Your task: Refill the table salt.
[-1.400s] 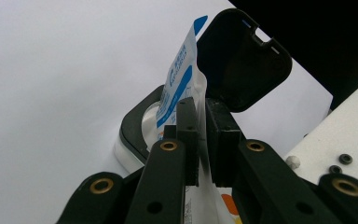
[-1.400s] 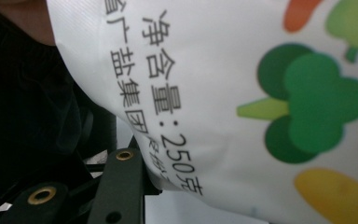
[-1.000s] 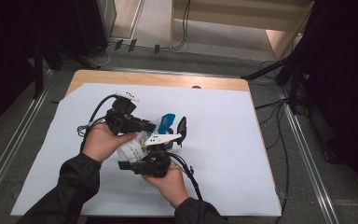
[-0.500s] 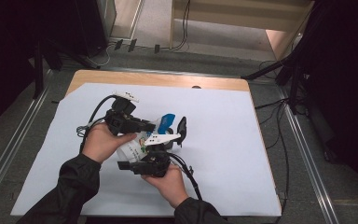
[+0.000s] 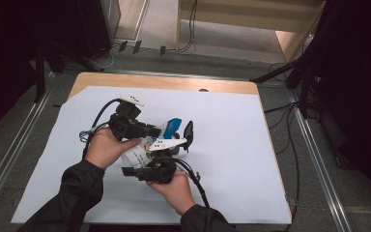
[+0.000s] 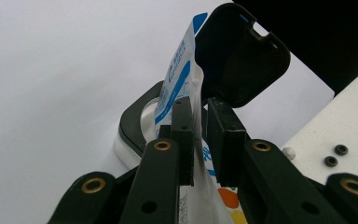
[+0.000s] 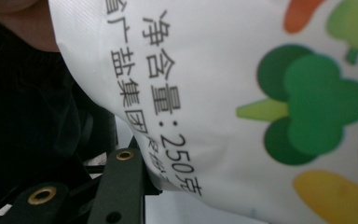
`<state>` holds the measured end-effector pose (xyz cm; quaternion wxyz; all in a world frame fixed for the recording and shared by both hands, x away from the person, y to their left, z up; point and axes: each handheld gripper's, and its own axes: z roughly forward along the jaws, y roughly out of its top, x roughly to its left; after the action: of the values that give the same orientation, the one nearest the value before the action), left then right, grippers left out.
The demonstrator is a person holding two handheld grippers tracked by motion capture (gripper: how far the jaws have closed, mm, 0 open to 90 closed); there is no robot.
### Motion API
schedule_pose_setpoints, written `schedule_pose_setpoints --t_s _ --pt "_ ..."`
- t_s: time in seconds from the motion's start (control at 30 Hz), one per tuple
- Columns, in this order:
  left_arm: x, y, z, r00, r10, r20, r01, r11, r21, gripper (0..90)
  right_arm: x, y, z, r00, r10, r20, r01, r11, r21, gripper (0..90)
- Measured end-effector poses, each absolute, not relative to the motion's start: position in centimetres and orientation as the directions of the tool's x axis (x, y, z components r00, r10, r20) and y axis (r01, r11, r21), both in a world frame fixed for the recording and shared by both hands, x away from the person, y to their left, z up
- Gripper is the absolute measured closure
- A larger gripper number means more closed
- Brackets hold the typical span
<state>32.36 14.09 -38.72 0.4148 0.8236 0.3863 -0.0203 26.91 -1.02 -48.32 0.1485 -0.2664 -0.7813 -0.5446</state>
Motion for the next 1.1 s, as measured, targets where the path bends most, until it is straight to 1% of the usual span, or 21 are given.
schedule_pose_setpoints --t_s 0.4,0.57,0.63,0.83,1.1 --pt "32.33 14.03 -38.69 0.699 0.621 -0.356 0.654 -0.352 0.67 83.1 26.94 -1.04 -48.21 -0.82 0.261 0.508 0.568 0.273 0.777 62.6" --pt "32.36 14.0 -38.72 0.696 0.625 -0.353 0.656 -0.354 0.667 83.1 26.88 -0.98 -48.2 -0.824 0.264 0.501 0.562 0.278 0.779 58.8" --pt "32.36 13.98 -38.71 0.697 0.625 -0.352 0.655 -0.356 0.666 83.2 26.88 -0.96 -48.21 -0.827 0.27 0.494 0.558 0.282 0.78 58.6" --pt "32.39 13.89 -38.7 0.699 0.623 -0.351 0.653 -0.357 0.668 83.3 26.89 -1.08 -48.16 -0.825 0.275 0.493 0.56 0.284 0.778 62.0" --pt "32.4 13.87 -38.68 0.701 0.618 -0.355 0.652 -0.354 0.671 82.6 26.89 -1.16 -48.18 -0.817 0.266 0.512 0.573 0.269 0.775 62.8"
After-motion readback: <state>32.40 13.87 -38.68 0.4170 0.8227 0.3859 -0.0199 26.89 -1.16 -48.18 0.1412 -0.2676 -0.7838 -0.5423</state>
